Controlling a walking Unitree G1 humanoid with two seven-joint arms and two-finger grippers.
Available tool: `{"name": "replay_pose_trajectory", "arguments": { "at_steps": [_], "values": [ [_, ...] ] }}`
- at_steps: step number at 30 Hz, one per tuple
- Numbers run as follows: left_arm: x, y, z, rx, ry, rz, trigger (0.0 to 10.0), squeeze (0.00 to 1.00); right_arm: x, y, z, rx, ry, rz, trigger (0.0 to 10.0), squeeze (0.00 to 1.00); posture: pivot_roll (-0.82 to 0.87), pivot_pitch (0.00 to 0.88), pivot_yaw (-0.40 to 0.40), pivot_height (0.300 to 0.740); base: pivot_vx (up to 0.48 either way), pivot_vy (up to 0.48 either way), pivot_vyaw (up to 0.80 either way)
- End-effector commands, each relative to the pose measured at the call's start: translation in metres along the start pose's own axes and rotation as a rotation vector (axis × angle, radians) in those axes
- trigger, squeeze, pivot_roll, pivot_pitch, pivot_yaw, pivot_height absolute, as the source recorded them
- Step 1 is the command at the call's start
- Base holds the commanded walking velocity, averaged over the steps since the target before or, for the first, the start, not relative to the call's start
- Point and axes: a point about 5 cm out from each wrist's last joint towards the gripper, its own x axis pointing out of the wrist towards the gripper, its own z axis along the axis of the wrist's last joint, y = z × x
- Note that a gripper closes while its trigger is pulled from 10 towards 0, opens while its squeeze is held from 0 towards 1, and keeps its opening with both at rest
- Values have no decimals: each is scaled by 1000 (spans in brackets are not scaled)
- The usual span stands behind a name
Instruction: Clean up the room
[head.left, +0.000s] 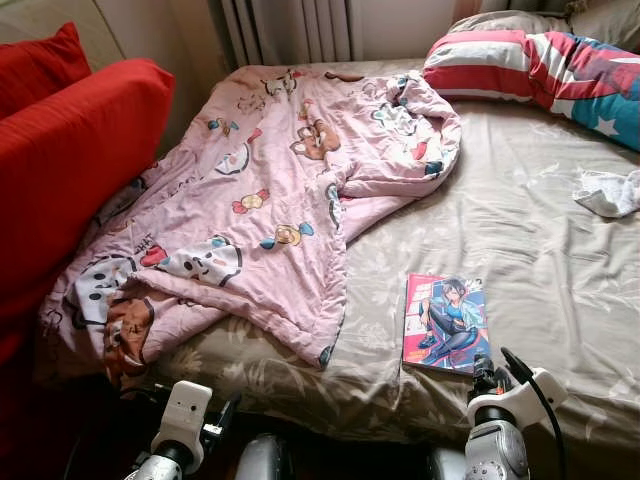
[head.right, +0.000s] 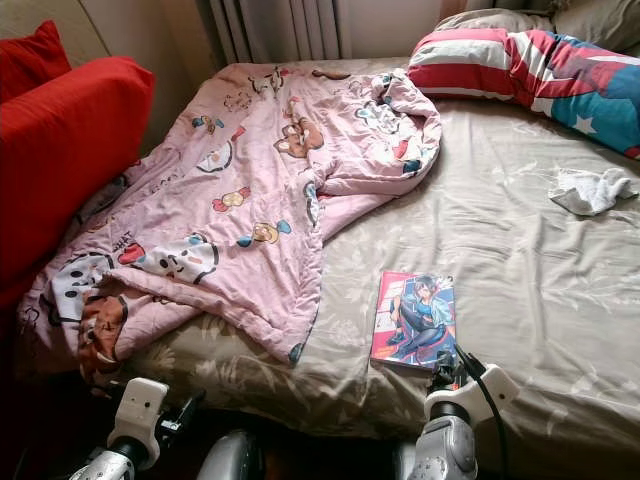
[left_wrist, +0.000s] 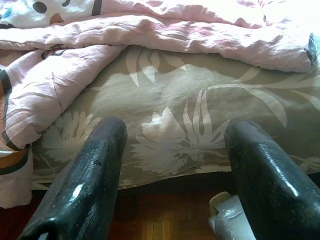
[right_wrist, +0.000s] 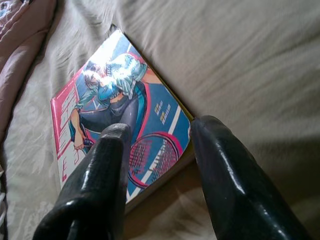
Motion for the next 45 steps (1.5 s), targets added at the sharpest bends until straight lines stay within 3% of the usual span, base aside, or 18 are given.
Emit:
{"name": "replay_pose_trajectory", "arguments": {
  "at_steps": [1,21,26,29,45],
  "values": [
    [-5,7,-6,21,39,5,10000,0,-4,-5,-10,62,40,-31,10000,0,94,227,147,591,0,0,0],
    [-11,14,-4,43,47,4,10000,0,-6,-14,-23,165,131,-34,10000,0,120,257,175,591,0,0,0],
    [-13,15,-5,49,53,6,10000,0,-3,-11,-21,170,126,-17,10000,0,127,266,178,591,0,0,0],
    [-14,15,-4,49,52,8,10000,0,2,0,-16,178,103,32,10000,0,132,272,176,591,0,0,0],
    [-13,17,-3,49,54,11,10000,0,0,1,-17,192,83,58,10000,0,131,264,176,591,0,0,0]
  ]
}}
